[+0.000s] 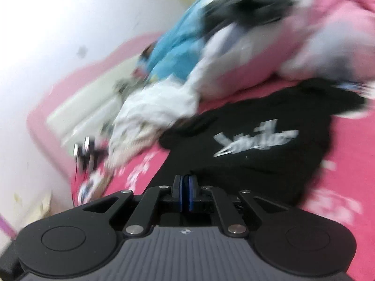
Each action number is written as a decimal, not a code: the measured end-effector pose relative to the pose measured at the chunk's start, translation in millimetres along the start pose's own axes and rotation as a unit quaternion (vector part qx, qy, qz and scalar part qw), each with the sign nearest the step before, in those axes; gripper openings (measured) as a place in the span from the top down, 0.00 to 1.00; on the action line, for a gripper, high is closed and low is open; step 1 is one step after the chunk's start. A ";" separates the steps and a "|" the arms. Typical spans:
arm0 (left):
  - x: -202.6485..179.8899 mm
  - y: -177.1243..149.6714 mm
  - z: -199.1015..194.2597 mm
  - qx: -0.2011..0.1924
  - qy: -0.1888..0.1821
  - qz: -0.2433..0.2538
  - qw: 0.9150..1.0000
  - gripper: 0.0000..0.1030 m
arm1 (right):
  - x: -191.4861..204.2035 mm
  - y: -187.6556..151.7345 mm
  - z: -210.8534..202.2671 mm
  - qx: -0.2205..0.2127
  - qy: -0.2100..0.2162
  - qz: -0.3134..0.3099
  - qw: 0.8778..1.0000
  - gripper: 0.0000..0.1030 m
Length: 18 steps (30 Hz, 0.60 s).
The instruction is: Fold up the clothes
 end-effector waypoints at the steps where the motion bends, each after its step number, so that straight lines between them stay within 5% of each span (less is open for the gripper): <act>1: 8.6 -1.6 0.0 0.007 0.009 -0.015 1.000 0.52 | 8.1 -3.1 18.7 0.020 0.008 -0.015 1.000 0.91; 5: 30.8 -3.1 -2.6 0.014 0.025 -0.049 0.998 0.52 | -0.4 3.3 32.2 0.009 0.029 0.004 1.000 0.74; 8: 40.0 -0.3 -3.3 0.013 0.027 -0.059 0.998 0.52 | -34.4 30.1 -10.6 -0.068 0.049 0.092 0.992 0.55; 13: 53.2 6.8 -4.9 0.004 0.059 -0.032 0.998 0.52 | -106.1 32.8 -73.7 -0.122 -0.008 0.188 0.974 0.55; 18: 52.5 28.3 2.9 -0.007 0.084 0.051 0.995 0.52 | -138.6 -2.3 -86.4 -0.120 -0.030 0.247 0.961 0.55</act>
Point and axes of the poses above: each gripper's, at about its wrist camera, not at the fingertips, and z roughly the way its jaws point, x to its left, y to its top, the point moved 10 cm from there along z, roughly the way its jaws point, and after that the axes turned 9 degrees about -x, right-handed, at the moved point
